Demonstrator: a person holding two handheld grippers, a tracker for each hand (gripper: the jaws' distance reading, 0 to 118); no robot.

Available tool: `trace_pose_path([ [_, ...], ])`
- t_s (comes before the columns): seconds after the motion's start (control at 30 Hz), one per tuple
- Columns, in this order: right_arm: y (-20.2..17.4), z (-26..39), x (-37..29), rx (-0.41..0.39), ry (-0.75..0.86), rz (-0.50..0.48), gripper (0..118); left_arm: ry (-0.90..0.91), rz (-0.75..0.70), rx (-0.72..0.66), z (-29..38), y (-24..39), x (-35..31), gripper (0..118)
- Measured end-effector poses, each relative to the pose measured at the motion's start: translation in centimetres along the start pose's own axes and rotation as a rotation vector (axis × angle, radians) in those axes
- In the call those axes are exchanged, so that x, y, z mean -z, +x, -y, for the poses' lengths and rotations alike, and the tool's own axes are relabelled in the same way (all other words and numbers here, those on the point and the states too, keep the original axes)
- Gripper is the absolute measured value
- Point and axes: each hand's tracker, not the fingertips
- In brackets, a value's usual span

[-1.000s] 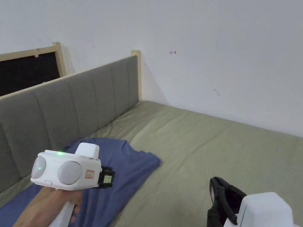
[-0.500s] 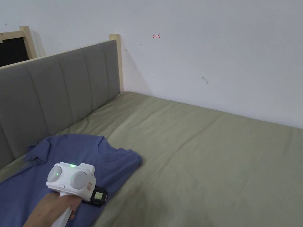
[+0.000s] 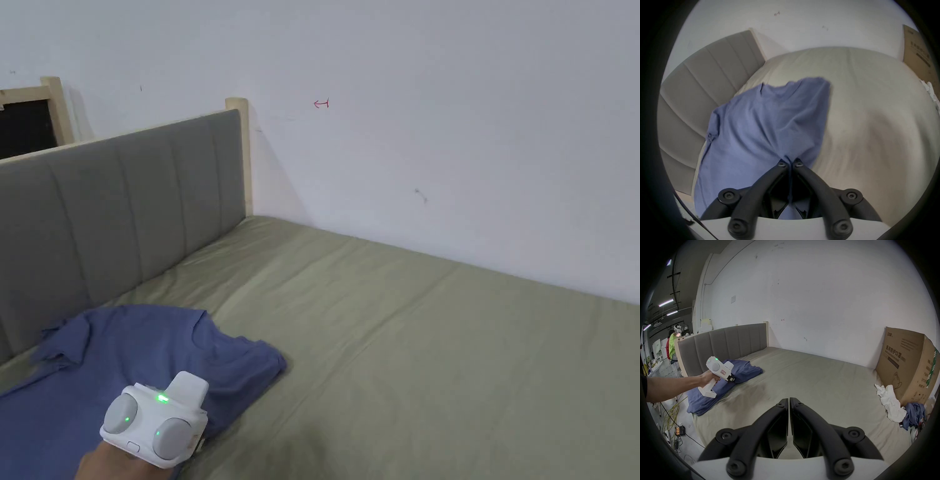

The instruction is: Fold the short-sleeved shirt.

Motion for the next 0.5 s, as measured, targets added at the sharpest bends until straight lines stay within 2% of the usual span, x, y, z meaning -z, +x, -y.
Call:
trace_pose_path([
  [0.1,1.0,0.1,-1.4,0.023,0.006,0.022,1,0.027,-0.024,0.075,-1.1,2.2,-2.8,0],
  [0.23,2.2,-0.2,-4.9,0.052,0.039,0.047,1,0.139,0.098,0.17,-1.9,8.0,-7.6,0],
  [0.5,5.5,-0.9,-13.5,0.066,0.126,0.175,1,0.266,0.441,0.407,-1.0,30.3,-20.3,0],
])
